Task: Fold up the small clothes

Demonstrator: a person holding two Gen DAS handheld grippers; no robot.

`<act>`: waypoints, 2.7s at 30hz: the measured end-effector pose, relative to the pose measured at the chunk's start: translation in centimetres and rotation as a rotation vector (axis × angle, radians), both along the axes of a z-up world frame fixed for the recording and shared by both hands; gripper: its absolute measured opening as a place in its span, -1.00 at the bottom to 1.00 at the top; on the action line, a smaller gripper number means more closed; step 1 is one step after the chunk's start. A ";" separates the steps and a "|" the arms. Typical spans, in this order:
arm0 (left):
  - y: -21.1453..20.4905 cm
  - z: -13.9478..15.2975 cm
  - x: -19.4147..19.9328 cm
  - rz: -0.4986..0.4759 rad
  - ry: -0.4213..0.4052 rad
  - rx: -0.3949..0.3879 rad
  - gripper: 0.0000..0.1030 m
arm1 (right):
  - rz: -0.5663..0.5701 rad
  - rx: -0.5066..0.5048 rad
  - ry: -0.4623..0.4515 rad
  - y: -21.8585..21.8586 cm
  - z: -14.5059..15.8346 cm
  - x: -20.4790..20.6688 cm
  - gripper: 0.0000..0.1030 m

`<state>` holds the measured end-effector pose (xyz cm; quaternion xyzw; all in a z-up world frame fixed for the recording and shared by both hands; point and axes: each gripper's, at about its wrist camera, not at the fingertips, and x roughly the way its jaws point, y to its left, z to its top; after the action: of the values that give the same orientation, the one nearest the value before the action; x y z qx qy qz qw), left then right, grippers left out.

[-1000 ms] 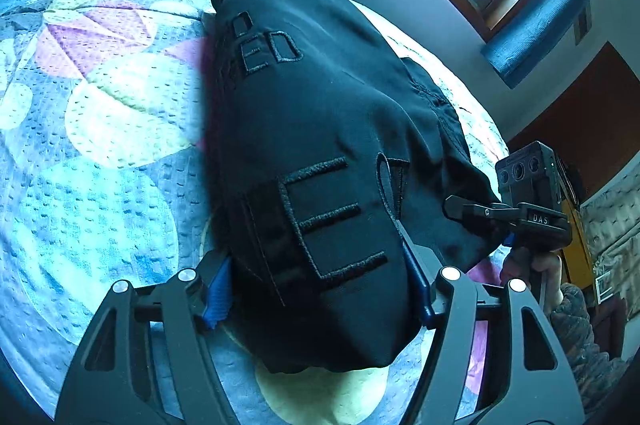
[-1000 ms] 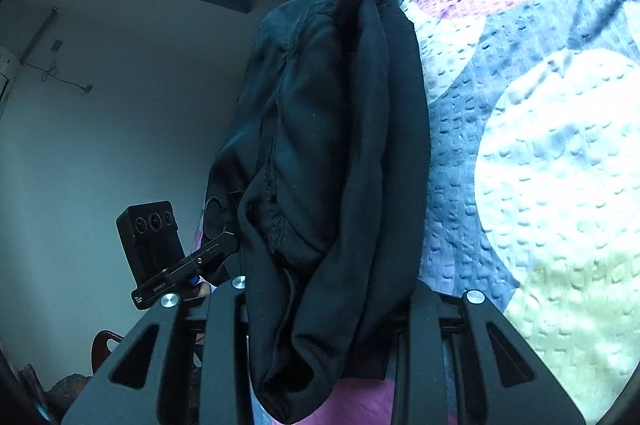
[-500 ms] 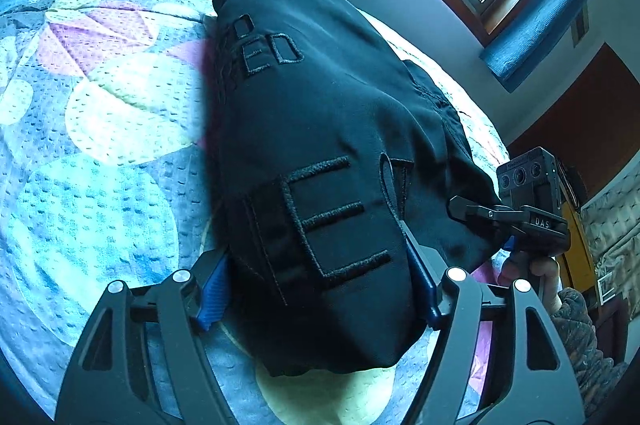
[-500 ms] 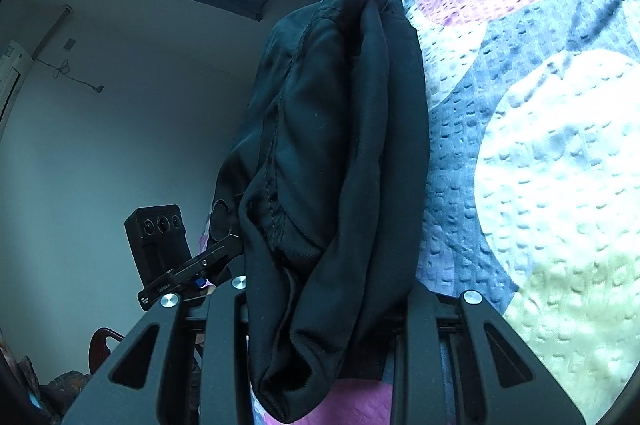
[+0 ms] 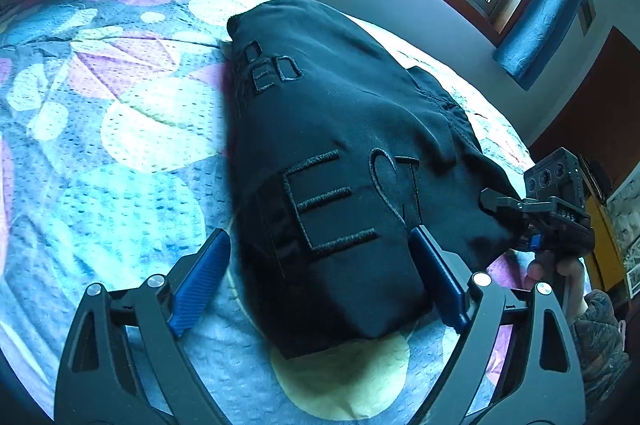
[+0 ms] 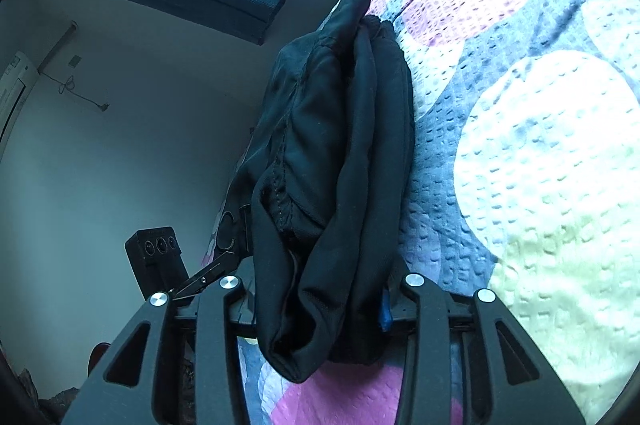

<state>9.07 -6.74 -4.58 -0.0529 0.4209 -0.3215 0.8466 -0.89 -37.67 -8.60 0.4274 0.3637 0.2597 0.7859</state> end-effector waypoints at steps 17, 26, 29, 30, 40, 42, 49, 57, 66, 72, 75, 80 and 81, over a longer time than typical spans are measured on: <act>0.6 0.7 -5.4 0.157 -0.080 0.172 0.95 | -0.090 -0.286 -0.023 3.2 2.8 -7.5 0.64; 0.0 1.1 -8.3 0.253 -0.142 0.362 0.95 | -0.197 -0.626 0.070 6.5 4.1 -10.2 0.66; 0.3 1.9 -9.6 0.277 -0.160 0.353 0.95 | -0.204 -0.702 0.074 7.6 4.4 -10.5 0.66; 0.2 2.0 -9.9 0.284 -0.166 0.353 0.95 | -0.209 -0.713 0.079 7.8 4.6 -10.5 0.66; -0.1 2.6 -12.2 0.306 -0.170 0.361 0.95 | -0.233 -0.799 0.065 9.7 5.9 -11.3 0.66; 0.0 2.7 -12.4 0.323 -0.173 0.356 0.95 | -0.231 -0.801 0.061 9.9 5.9 -11.2 0.66; -0.2 2.9 -12.8 0.331 -0.191 0.365 0.95 | -0.235 -0.821 0.056 10.4 6.2 -11.2 0.66; 0.0 3.2 -12.8 0.340 -0.193 0.355 0.95 | -0.239 -0.832 0.068 10.6 5.8 -11.3 0.66; -0.1 3.6 -12.8 0.340 -0.201 0.350 0.95 | -0.245 -0.830 0.065 10.8 5.9 -11.4 0.66; -0.2 3.5 -12.9 0.336 -0.199 0.348 0.95 | -0.247 -0.822 0.067 10.7 5.9 -11.5 0.66; -0.3 3.5 -12.9 0.336 -0.201 0.351 0.95 | -0.245 -0.823 0.064 10.5 6.0 -11.5 0.66; -0.3 3.5 -12.9 0.334 -0.193 0.349 0.95 | -0.244 -0.821 0.065 10.6 6.0 -11.5 0.66; -0.4 3.5 -12.9 0.334 -0.194 0.351 0.95 | -0.244 -0.821 0.065 10.5 6.0 -11.5 0.66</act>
<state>-3.86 -7.11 -1.09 0.0570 0.3725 -0.1031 0.9205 -12.36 -27.15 -2.64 0.1268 0.4082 -0.0149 0.9039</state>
